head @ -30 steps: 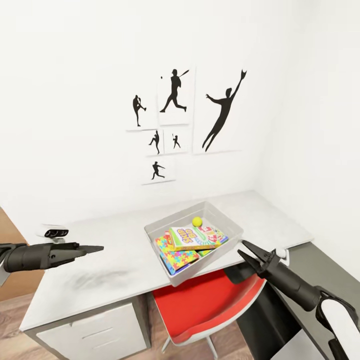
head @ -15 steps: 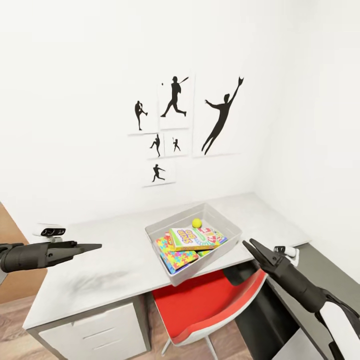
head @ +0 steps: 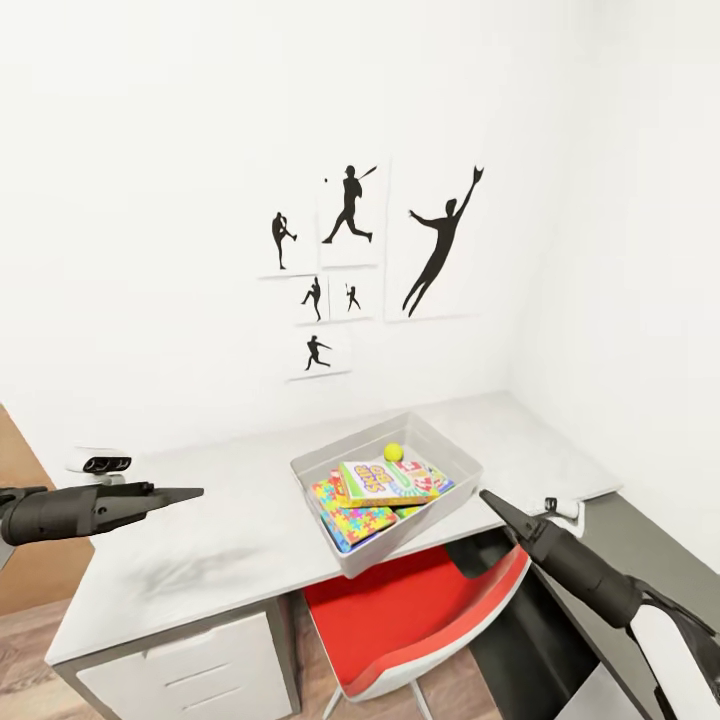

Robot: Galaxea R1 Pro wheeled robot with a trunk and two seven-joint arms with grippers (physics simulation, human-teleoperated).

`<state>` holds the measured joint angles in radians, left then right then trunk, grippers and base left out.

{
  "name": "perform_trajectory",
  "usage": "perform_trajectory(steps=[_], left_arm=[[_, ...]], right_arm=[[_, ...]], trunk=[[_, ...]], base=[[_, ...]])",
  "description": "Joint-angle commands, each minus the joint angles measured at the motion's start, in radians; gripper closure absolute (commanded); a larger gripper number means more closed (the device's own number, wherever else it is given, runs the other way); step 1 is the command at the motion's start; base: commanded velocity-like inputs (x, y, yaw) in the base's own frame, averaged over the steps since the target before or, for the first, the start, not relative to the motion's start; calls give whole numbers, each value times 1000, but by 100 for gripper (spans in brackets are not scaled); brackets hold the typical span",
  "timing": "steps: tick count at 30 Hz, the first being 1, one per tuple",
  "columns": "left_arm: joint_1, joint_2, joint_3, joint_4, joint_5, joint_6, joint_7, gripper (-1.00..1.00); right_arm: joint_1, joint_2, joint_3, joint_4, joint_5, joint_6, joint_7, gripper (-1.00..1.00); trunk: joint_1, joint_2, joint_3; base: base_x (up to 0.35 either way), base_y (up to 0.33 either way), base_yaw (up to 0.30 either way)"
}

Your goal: Put all the toys in the child's room - the three board games (two on the bed and one on the table), the two jigsaw puzzles on the table, and the tennis ball on the table - inside the toy box on the table in the child's room.

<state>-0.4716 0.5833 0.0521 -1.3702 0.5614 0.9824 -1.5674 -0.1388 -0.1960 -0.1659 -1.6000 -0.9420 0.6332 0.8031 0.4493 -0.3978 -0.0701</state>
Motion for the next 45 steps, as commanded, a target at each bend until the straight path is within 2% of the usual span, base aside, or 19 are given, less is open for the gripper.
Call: perform_trajectory(steps=[1,12,39,43,45], left_arm=[[-1,0,-1,0,-1,10,-3,-100],[-1,-1,-1,0,-3,10,-3,-100],[-1,0,-1,9,0,10,-3,-100],[-1,0,-1,11,0,10,-3,-100],[-1,0,-1,15,0,10,-3,-100]], right_arm=[[-1,1,0,0,6,6,1,-100],[-1,2,-6,1,27,5,3,-100],[-2,3,-6,2,28,4,-13,-100],[-2,3,-4,2,29,4,-31,-100],[-2,2,-5,2,27,7,-66,-100]], trunk=[[1,-2,-1],[1,-2,15],[1,-2,16],[1,-2,16],[1,-2,16]], base=[[0,0,0],[0,0,0],[0,0,0],[-24,0,0],[-105,0,0]])
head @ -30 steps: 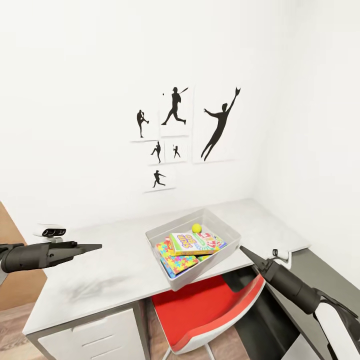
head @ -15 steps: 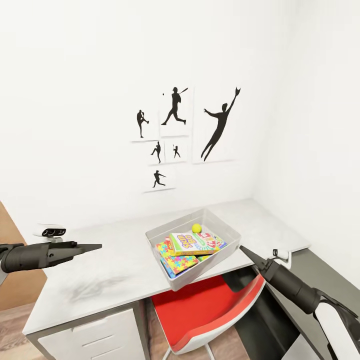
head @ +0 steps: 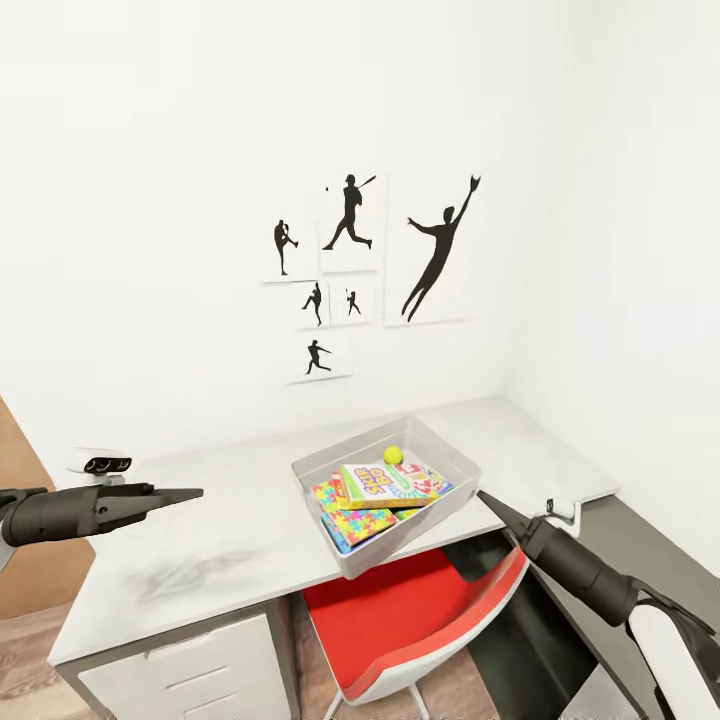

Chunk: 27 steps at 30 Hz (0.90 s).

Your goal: Put all the toys in the child's room - the three board games (two on the bed and one on the table), the two jigsaw puzzles on the table, and the tennis ball on the table - inside the toy box on the table in the child's room.

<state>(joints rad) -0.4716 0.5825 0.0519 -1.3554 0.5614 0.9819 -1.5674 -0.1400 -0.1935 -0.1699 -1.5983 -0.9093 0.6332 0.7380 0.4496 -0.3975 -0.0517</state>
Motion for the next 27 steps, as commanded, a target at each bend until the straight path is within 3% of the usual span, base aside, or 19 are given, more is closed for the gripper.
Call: perform_trajectory(steps=[1,5,17,27], left_arm=[[-1,0,0,5,0,11,-3,-100],[-1,1,1,19,-1,11,-3,-100],[-1,2,2,23,-1,11,-3,-100],[-1,3,7,23,-1,11,-3,-100]], right_arm=[[-1,-1,-2,0,-7,9,-22,-100],[-1,-3,-4,0,-8,8,-76,-100],[-1,-1,-3,0,-15,7,-73,-100],[-1,-1,-3,0,-16,7,-72,-100]], trunk=[[0,-2,-2],[0,-2,-2],[0,-2,-2],[0,-2,5]], base=[[-157,18,0],[-212,77,0],[-84,27,-7],[-90,163,-209]])
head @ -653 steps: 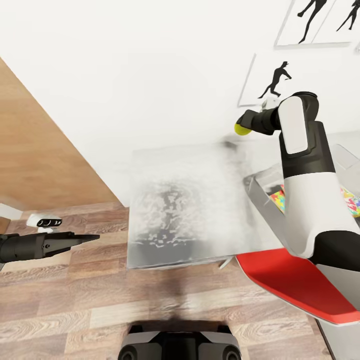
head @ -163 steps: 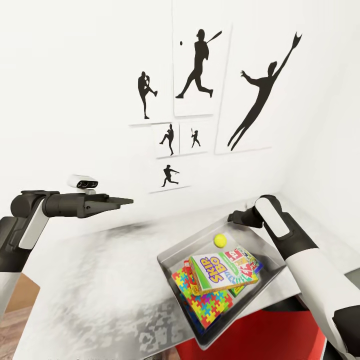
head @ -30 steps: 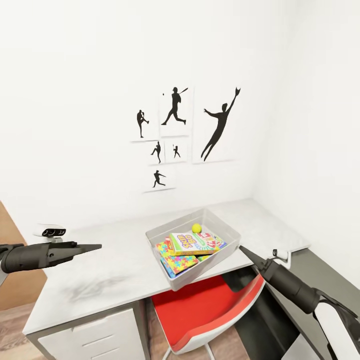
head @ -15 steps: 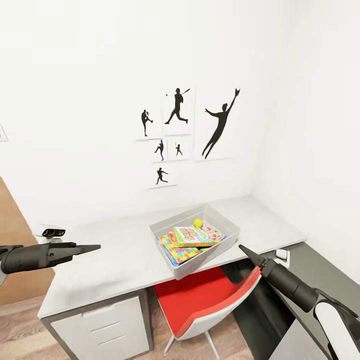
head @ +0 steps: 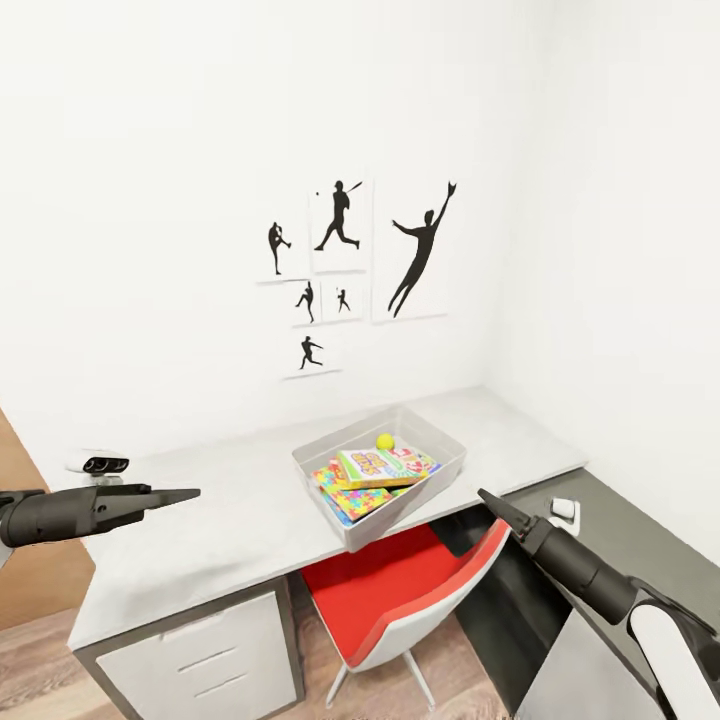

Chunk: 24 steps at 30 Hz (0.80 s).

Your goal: Put all the toys in the child's room - the three board games (two on the bed and one on the table), the two jigsaw puzzles on the table, and the tennis ball on the table - inside the toy box on the table in the child's room.

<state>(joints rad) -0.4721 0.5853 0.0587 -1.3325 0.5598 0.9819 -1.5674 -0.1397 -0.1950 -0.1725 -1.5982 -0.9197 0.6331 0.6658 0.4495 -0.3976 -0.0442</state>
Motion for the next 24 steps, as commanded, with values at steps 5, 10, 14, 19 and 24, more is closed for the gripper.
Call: perform_trajectory(steps=[5,10,14,19,24], left_arm=[[0,2,2,0,1,11,-3,-100],[0,3,3,0,2,11,-3,-100],[0,4,5,-1,2,11,-3,-100],[0,5,8,0,2,11,-3,-100],[0,7,9,0,1,11,-3,-100]], right_arm=[[-1,0,0,0,-4,8,0,-100],[-1,0,1,0,-5,8,0,-100],[-1,0,1,0,-4,8,0,-100],[-1,1,1,0,-1,8,0,-100],[-1,1,1,0,1,8,0,-100]], trunk=[[0,-2,1],[0,-2,4],[0,-2,7],[0,-2,10],[0,-2,14]], base=[[-177,196,-255],[-207,165,-257],[-183,122,-258],[-170,92,-258],[-186,91,-258]])
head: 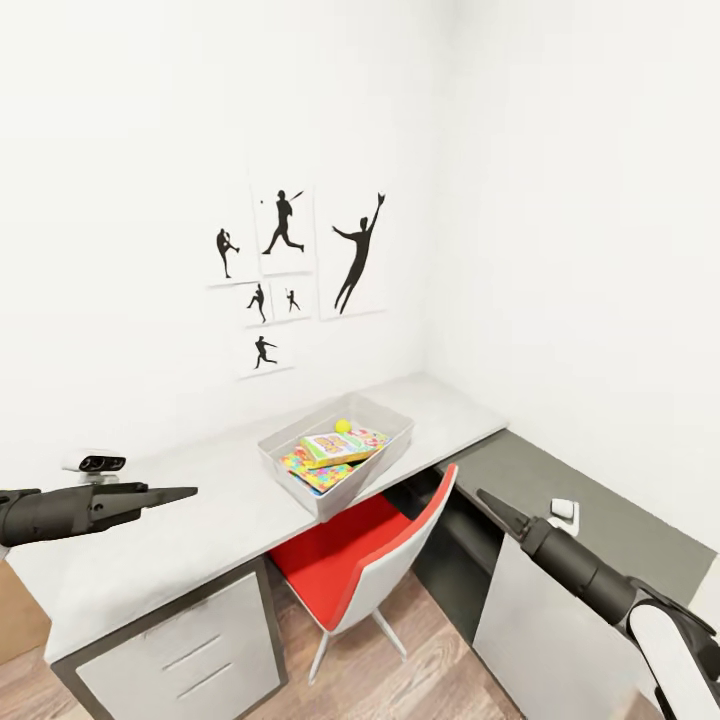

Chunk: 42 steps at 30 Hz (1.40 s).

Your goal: Put all the toys in the child's room - the three board games (two on the bed and one on the table), the two jigsaw puzzles on the table, and the tennis ball on the table - inside the toy box on the table in the child's room.

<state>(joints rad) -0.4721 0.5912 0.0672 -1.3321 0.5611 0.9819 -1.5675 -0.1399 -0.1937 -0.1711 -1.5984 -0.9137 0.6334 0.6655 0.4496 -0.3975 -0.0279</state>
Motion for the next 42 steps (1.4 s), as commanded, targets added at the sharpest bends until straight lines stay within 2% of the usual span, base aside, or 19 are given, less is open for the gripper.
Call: perform_trajectory(steps=[1,29,42], left_arm=[[0,1,1,0,0,11,-3,-100],[0,1,2,0,0,11,-3,-100],[0,1,4,1,0,11,-3,-100]], right_arm=[[-1,0,-1,0,-5,7,0,-100],[-1,-1,-3,0,-8,8,0,-100],[-1,-1,-3,1,-11,8,0,-100]], trunk=[[0,-2,-2],[0,-2,17],[0,-2,26]], base=[[-194,112,-258],[-197,148,-258],[-49,150,-258]])
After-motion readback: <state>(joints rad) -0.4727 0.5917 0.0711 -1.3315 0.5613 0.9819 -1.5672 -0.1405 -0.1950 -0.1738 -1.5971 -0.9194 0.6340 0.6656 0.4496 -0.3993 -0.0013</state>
